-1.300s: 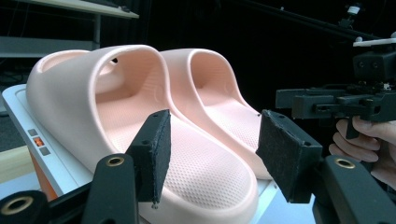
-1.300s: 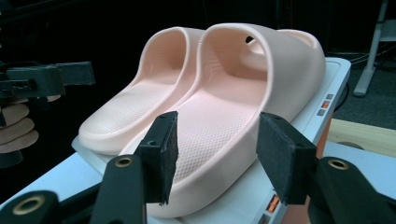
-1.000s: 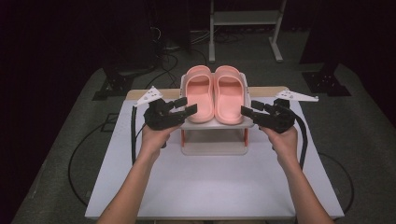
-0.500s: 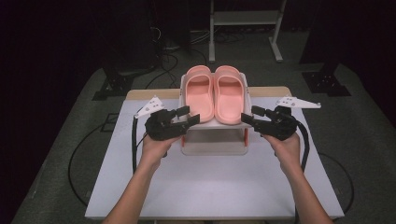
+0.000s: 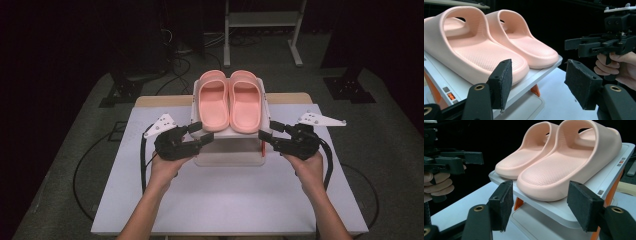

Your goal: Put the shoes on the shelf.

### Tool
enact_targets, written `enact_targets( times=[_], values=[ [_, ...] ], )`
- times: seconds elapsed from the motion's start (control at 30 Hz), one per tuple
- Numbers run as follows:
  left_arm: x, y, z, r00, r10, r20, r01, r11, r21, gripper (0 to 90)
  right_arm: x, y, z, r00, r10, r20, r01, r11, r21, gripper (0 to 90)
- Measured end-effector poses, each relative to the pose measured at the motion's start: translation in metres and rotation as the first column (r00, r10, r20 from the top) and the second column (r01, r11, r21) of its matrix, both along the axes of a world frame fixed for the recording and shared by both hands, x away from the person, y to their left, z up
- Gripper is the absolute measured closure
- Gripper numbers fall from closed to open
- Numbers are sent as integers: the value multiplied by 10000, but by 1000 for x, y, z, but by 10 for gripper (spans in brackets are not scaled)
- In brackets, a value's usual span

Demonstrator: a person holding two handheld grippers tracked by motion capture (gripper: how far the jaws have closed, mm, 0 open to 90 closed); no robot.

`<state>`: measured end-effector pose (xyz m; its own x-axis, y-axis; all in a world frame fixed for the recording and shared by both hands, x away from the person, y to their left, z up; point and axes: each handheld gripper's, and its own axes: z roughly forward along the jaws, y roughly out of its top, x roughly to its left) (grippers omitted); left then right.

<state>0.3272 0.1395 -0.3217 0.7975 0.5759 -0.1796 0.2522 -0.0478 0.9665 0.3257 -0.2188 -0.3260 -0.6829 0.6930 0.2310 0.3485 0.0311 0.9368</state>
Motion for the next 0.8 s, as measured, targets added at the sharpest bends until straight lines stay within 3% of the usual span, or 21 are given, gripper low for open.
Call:
enact_targets(
  times=[0.37, 0.8],
  values=[
    [-8, -3, -4, 9998, -176, 35, 176, 9998, 12, 339, -9, -4, -4, 10000, 74, 45, -73, 10000, -54, 368],
    [-15, -9, -13, 9989, -451, 116, 449, 9988, 201, 316, -20, -21, -15, 10000, -24, 45, 24, 10000, -56, 357]
  ],
)
